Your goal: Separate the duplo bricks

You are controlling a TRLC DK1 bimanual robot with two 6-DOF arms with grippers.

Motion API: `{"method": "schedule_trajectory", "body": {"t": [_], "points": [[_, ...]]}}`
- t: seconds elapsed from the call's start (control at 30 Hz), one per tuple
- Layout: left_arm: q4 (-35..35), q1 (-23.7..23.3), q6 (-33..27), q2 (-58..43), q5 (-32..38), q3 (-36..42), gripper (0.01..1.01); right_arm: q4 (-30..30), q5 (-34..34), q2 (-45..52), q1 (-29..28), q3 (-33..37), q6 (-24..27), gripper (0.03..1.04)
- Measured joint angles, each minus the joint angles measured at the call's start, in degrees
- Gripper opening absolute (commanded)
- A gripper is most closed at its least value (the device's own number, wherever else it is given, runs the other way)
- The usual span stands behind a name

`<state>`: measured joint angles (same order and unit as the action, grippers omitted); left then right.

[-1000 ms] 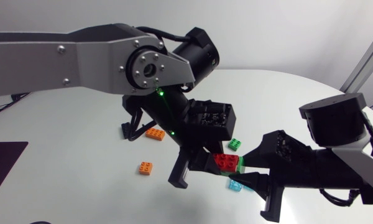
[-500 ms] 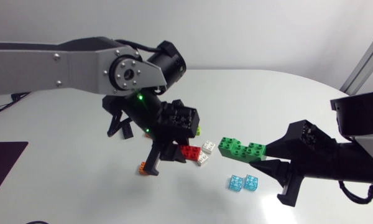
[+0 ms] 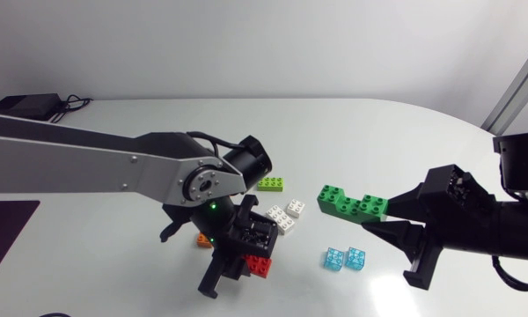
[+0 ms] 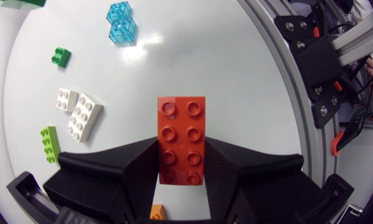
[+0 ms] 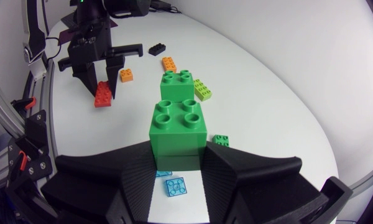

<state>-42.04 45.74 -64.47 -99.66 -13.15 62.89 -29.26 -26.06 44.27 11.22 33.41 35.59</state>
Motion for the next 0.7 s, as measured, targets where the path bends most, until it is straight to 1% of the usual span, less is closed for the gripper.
{"method": "schedule_trajectory", "body": {"t": [0.03, 0.1, 0.37, 0.47, 0.53, 0.63, 0.7], "points": [[0.8, 0.0, 0.0, -0.4, 0.2, -0.4, 0.252, -0.2, -0.1, -0.2, 0.0, 0.0, 0.0, 0.3], [2.6, 0.0, 0.5, -1.9, 0.3, -1.3, 0.293, -0.3, -0.4, -0.5, 0.0, 0.0, 0.0, 0.3], [8.6, 0.0, 2.2, -6.5, 2.9, -2.5, 0.326, -1.1, -1.0, -1.6, -0.1, 0.0, 0.0, 0.3], [9.8, -0.2, 2.6, -7.1, 3.1, -2.6, 0.402, -1.7, -1.0, -2.1, -0.1, 0.0, 0.0, 0.3], [10.0, -0.3, 2.6, -7.2, 3.1, -2.6, 0.484, -1.9, -1.0, -2.1, -0.1, 0.0, 0.0, 0.3], [10.6, -0.2, 2.6, -7.3, 3.6, -2.6, 0.523, -1.9, -1.0, -2.1, -0.1, 0.0, 0.0, 0.3], [10.9, -0.2, 2.8, -7.3, 3.8, -2.6, 0.584, -1.9, -1.0, -2.1, -0.1, 0.0, 0.0, 0.3]]}}
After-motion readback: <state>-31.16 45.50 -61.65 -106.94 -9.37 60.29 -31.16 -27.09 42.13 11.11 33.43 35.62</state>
